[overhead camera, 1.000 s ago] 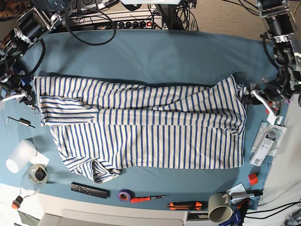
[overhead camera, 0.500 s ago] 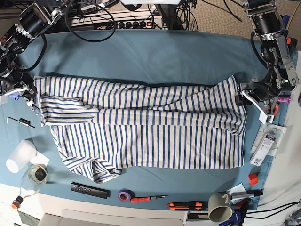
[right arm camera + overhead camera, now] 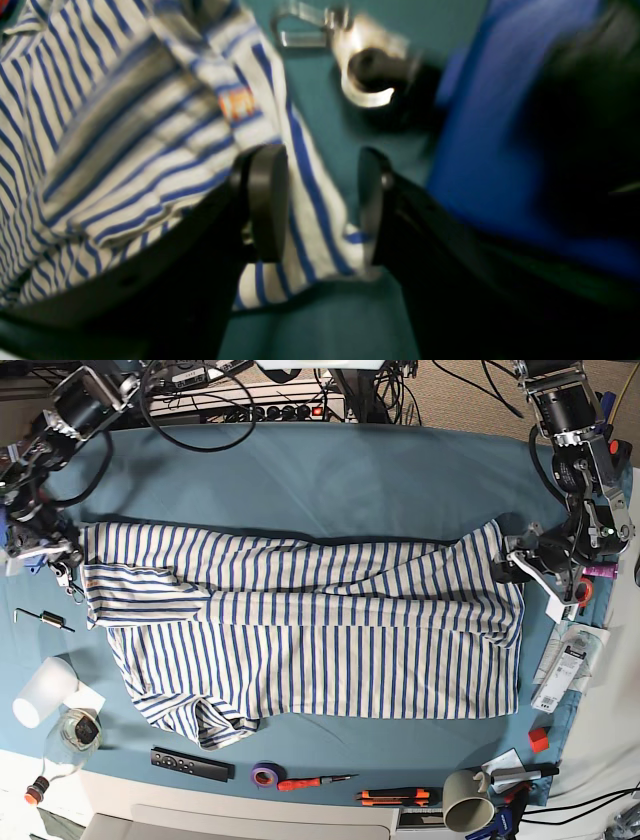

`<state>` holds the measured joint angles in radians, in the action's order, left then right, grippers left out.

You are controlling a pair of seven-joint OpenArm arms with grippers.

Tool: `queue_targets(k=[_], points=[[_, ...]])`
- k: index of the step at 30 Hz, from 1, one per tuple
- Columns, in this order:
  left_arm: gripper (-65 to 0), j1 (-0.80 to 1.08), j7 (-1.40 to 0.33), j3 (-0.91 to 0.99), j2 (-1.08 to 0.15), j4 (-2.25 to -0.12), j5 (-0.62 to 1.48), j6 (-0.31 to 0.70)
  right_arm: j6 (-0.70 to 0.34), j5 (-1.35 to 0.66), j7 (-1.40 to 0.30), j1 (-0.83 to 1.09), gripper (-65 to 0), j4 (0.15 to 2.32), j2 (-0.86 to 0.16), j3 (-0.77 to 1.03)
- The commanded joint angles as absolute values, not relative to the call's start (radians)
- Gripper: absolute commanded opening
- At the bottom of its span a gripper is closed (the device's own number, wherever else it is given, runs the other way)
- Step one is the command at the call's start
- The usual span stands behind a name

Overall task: Fold the T-shirt properly
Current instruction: 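Regrasp the folded edge near each gripper, then drag the folded edge back toward the collar with both grippers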

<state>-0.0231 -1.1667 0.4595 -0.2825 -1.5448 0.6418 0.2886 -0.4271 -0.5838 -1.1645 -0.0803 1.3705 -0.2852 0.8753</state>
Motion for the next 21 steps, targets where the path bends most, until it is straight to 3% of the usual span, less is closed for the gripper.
queue_targets(k=[1,15,18,21], points=[[-27.0,-0.030,-1.182,0.459,-0.291,-1.554,0.649,0.289,-0.430,-0.599,-1.133,-0.094,-41.4,1.384,-0.298,0.878],[-27.2,-0.031,-1.182,0.459,-0.292,-1.554,0.651,0.315,-0.415,-0.508,-1.086,-0.094,-41.4,1.234,-0.224,0.876],[-33.7,-0.031,-1.190,0.459,-0.291,-1.554,0.651,0.315,-0.415,-0.508,-1.094,-0.094,-42.5,1.181,-0.225,0.876],[-47.8,-0.030,-1.197,0.459,-0.291,-1.554,0.651,0.315,-0.415,-0.508,-1.128,-0.094,-50.8,1.156,-0.225,0.876]])
